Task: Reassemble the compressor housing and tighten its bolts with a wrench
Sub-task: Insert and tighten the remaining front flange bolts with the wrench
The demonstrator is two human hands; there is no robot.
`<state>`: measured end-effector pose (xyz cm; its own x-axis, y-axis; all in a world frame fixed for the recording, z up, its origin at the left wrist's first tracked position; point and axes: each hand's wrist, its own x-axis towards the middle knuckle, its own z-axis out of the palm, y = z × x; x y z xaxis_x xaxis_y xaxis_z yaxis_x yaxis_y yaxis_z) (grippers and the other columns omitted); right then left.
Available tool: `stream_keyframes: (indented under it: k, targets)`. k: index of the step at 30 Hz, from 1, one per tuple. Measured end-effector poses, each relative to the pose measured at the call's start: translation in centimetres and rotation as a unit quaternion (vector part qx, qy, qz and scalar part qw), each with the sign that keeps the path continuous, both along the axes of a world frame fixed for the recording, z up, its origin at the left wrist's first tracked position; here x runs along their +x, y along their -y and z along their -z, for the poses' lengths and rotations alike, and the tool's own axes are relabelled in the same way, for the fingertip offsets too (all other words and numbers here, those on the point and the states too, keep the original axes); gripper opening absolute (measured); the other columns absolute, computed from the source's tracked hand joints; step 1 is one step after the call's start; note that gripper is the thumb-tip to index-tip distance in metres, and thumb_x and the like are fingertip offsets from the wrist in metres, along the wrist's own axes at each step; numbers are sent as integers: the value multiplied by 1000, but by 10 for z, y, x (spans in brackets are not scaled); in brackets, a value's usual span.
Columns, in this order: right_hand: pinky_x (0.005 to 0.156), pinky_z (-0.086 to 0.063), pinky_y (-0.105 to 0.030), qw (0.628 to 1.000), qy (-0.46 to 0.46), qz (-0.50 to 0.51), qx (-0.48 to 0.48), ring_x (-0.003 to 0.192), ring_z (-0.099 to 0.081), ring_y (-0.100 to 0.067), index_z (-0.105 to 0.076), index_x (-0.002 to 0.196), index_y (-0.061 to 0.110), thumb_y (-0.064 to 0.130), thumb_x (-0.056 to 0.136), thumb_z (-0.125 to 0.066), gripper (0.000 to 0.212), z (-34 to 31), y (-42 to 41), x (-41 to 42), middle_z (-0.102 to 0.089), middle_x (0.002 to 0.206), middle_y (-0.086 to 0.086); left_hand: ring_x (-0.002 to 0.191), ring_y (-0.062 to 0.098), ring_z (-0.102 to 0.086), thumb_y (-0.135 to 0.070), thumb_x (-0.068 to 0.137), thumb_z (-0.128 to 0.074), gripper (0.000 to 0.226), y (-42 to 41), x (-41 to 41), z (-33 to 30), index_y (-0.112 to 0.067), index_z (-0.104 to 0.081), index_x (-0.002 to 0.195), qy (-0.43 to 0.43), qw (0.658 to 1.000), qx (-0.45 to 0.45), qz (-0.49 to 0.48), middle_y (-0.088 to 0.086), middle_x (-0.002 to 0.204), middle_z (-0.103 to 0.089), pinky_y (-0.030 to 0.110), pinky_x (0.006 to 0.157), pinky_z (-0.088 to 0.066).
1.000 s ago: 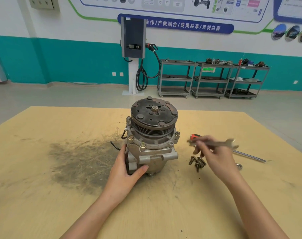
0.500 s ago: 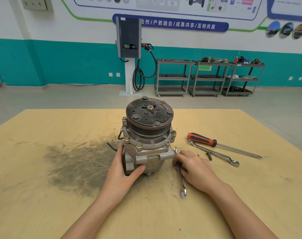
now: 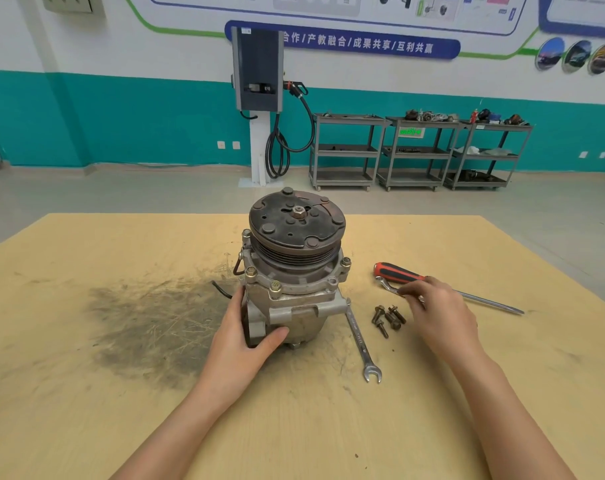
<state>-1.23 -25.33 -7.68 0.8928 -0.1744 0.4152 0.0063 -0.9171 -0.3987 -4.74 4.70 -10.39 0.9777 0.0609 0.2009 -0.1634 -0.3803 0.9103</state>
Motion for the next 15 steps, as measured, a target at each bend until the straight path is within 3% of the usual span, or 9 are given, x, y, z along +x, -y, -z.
stream_keyframes:
  k: [5, 10, 12, 15]
  targets:
    - [71, -45, -32, 990, -142, -13, 0, 91, -56, -16, -69, 98, 27, 23, 93, -58, 13, 1, 8, 2, -66, 96, 6, 133, 3, -50, -33, 83, -78, 88, 0, 0, 0, -26, -29, 156, 0, 1000, 4, 0, -18, 141, -56, 30, 112, -39]
    - [66, -43, -31, 990, -125, -52, 32, 81, -54, -11, -63, 84, 34, 28, 88, -66, 8, -5, -3, -3, -61, 84, 10, 129, 0, -52, -33, 83, -78, 85, 0, 1, 1, -27, -31, 154, -2, 1000, 4, -3, -22, 137, -57, 21, 103, -39]
    - [67, -44, -31, 990, -126, -61, 26, 83, -53, -11, -66, 87, 31, 34, 87, -68, 3, -4, -9, -4, -59, 87, 10, 129, 1, -52, -32, 83, -78, 84, -1, 2, 3, -27, -33, 153, -1, 1000, 6, -5, -21, 137, -58, 21, 103, -40]
    - [68, -42, -31, 989, -135, -53, -17, 93, -50, -12, -65, 94, 30, 43, 85, -68, 16, -1, -17, -7, -49, 92, 11, 128, 0, -53, -34, 82, -79, 85, -1, 2, 4, -27, -33, 153, 0, 1000, 12, -9, -21, 136, -58, 15, 98, -39]
